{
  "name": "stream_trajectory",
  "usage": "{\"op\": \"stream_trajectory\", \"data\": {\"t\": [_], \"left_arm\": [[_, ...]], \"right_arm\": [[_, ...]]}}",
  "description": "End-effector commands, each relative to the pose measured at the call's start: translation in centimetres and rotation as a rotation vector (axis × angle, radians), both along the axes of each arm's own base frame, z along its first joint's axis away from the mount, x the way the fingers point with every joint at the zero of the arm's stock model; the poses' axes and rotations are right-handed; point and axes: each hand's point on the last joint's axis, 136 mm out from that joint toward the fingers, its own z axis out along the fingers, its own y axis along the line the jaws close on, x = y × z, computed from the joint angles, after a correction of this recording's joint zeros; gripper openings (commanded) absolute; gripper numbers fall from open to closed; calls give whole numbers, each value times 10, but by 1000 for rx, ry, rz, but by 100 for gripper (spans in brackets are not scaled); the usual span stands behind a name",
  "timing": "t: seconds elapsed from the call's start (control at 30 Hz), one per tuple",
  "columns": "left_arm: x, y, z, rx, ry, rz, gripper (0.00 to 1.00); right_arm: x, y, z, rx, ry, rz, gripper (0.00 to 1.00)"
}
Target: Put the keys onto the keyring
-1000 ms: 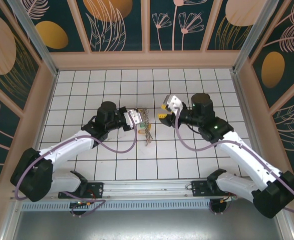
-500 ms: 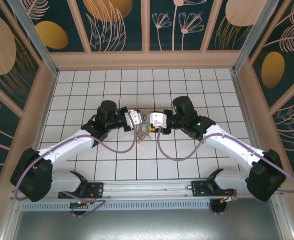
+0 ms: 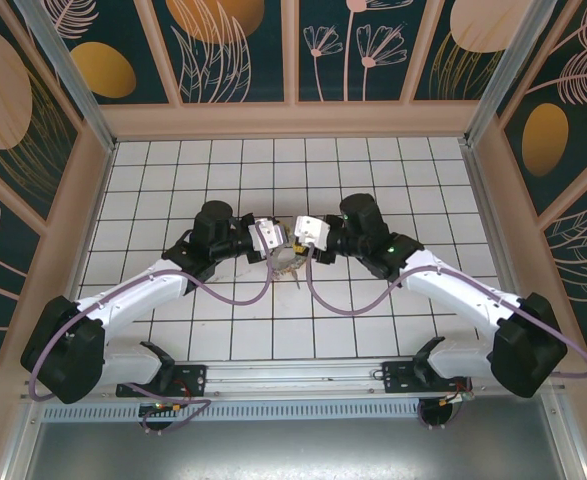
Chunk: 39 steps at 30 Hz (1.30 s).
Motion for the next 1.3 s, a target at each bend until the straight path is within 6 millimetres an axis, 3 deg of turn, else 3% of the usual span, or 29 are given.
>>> {"op": "stream_trajectory", "data": {"t": [0.0,0.1,0.3,0.67,0.77,0.87,0.97,1.1,1.27], "left_arm": [[2,-6,27,-65,-35,-17,0],[2,-7,29,-67,-34,-20,0],[1,-8,27,-67,-28,-28,0],[2,-10,27,-84,-14,-29,0],[3,-9,23,-78,-10,-21,0],[2,-9,20,-79,-4,-19,0],[1,-9,18,-81,1,-24,0],[-1,-10,18,-81,-4,-41,0],[-3,-12,20,-78,-10,-63,0]], "right_arm": [[6,4,7,39,21,-45,38],[14,1,6,47,15,-101,35],[20,2,8,69,20,-132,18],[20,3,-5,56,78,-161,12],[18,2,-10,50,92,-163,16],[9,3,-11,50,111,-118,28],[-1,-1,-15,36,135,-52,34],[-4,-12,-18,33,143,10,38],[7,-25,-20,14,105,51,38]]}}
